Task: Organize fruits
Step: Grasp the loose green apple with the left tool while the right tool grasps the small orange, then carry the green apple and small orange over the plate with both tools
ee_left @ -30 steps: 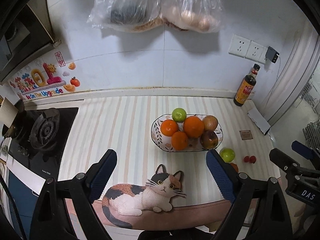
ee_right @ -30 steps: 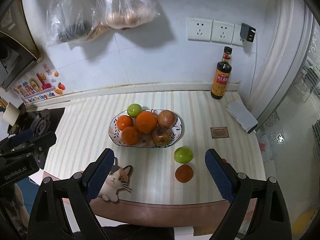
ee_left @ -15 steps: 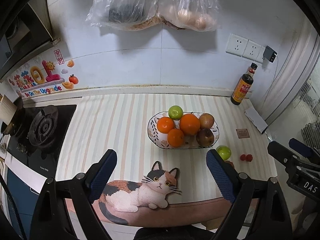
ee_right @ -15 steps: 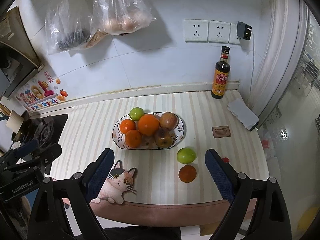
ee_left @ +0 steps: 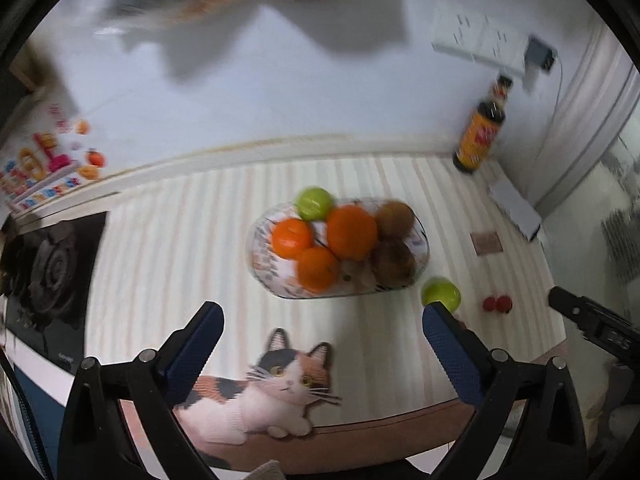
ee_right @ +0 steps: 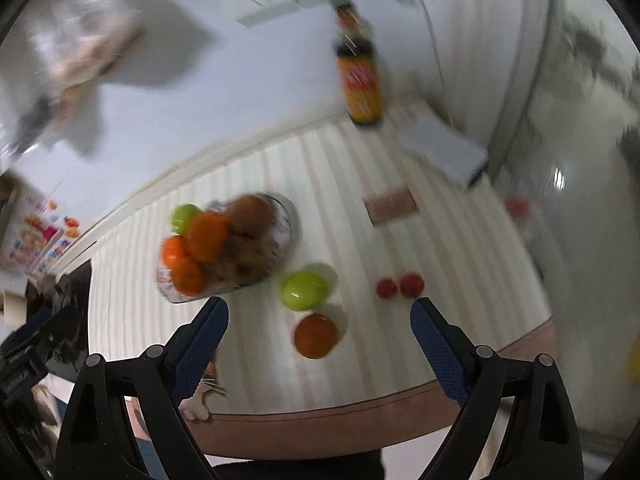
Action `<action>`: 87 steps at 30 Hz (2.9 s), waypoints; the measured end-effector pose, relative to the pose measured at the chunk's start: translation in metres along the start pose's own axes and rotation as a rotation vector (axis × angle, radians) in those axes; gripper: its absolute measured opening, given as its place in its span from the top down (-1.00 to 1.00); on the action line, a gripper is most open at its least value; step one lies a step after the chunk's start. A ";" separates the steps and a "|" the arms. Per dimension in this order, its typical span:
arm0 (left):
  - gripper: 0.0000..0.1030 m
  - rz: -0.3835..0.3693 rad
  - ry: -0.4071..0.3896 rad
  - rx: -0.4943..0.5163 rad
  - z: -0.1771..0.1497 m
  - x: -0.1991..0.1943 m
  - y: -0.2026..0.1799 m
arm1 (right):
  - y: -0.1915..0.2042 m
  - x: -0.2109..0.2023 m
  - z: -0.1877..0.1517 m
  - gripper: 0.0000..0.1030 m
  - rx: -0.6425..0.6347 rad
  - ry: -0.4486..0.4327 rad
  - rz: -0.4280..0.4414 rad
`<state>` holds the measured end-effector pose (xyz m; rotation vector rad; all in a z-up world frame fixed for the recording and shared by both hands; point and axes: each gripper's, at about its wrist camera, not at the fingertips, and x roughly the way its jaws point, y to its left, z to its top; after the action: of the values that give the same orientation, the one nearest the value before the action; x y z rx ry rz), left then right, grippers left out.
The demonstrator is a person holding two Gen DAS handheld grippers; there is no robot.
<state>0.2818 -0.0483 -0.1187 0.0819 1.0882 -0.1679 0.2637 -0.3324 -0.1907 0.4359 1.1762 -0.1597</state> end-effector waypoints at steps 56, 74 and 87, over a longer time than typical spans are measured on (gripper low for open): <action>-0.17 -0.042 0.413 0.352 -0.031 0.196 -0.140 | -0.089 0.110 -0.058 -0.12 0.087 0.159 0.060; -0.17 -0.043 0.401 -0.078 -0.043 0.168 0.067 | 0.026 0.147 -0.012 -0.12 -0.134 0.168 0.154; -0.17 -0.041 0.262 -0.255 0.053 0.165 0.142 | 0.054 0.168 0.086 -0.12 -0.044 0.150 0.245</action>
<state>0.4282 0.0679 -0.2425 -0.1516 1.3651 -0.0546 0.4203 -0.3017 -0.3043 0.5562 1.2598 0.1124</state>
